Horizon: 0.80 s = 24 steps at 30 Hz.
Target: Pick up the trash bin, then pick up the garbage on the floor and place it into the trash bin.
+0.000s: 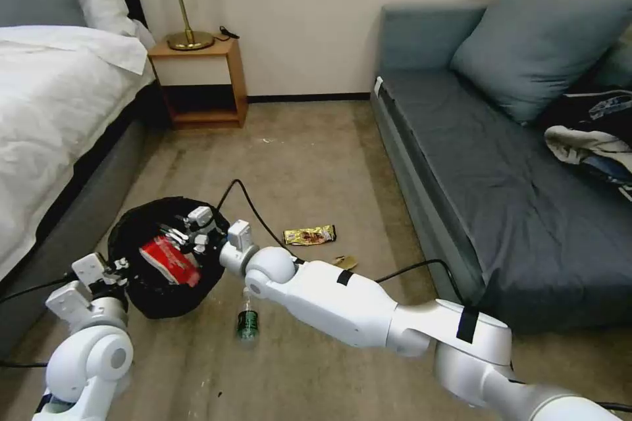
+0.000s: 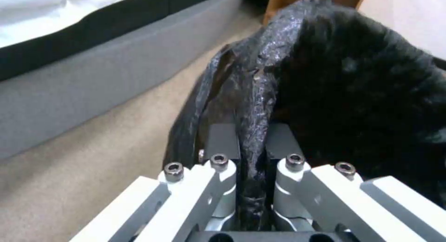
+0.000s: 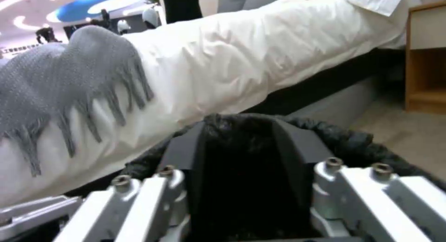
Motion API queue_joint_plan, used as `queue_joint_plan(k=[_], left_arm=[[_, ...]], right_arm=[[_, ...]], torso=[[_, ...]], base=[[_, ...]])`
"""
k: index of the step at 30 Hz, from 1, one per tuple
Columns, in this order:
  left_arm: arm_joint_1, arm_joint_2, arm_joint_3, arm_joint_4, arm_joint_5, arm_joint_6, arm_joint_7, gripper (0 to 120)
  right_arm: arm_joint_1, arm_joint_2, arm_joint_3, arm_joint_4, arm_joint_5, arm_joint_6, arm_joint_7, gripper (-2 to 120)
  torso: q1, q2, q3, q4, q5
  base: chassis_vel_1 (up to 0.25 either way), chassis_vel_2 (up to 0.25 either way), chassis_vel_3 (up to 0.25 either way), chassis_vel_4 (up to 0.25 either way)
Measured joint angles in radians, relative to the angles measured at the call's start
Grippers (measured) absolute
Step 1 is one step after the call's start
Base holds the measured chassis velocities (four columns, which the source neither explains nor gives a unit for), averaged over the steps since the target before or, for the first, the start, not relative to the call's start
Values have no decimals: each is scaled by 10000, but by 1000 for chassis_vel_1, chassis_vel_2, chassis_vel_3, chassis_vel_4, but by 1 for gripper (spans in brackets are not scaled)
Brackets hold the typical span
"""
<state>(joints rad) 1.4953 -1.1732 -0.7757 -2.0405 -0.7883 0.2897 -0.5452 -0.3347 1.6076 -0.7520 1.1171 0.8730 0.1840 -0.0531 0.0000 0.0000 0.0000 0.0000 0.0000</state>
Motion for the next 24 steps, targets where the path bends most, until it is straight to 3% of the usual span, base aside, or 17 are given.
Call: queue_joint_plan(k=[8,12,16,24], left_arm=[[90,24,-70,-31,-79,0,-6,7],[216,95,-110,-81,-139,-36,-6,7],[255,165,-179,-132,-200,-111,-6,7],[463,272,-309,-439,-350,-117,-7,7]], right_arm=[[-38,-40,366,806,45,87,332,73],[-310,-472,956,1614,-166,153,999,86],[-1103,-1193,2275,2382,-1850,964,2282,99],[-2970,-2383,4448,3742,-4143,1565,3252,100]], torso=[[-1,0,0,2,1],[0,0,0,3,0],[0,0,0,-1,1],[-1,1,-1,-4,2]], base=[[0,0,0,0],[0,0,0,0],[0,0,0,0],[0,0,0,0]])
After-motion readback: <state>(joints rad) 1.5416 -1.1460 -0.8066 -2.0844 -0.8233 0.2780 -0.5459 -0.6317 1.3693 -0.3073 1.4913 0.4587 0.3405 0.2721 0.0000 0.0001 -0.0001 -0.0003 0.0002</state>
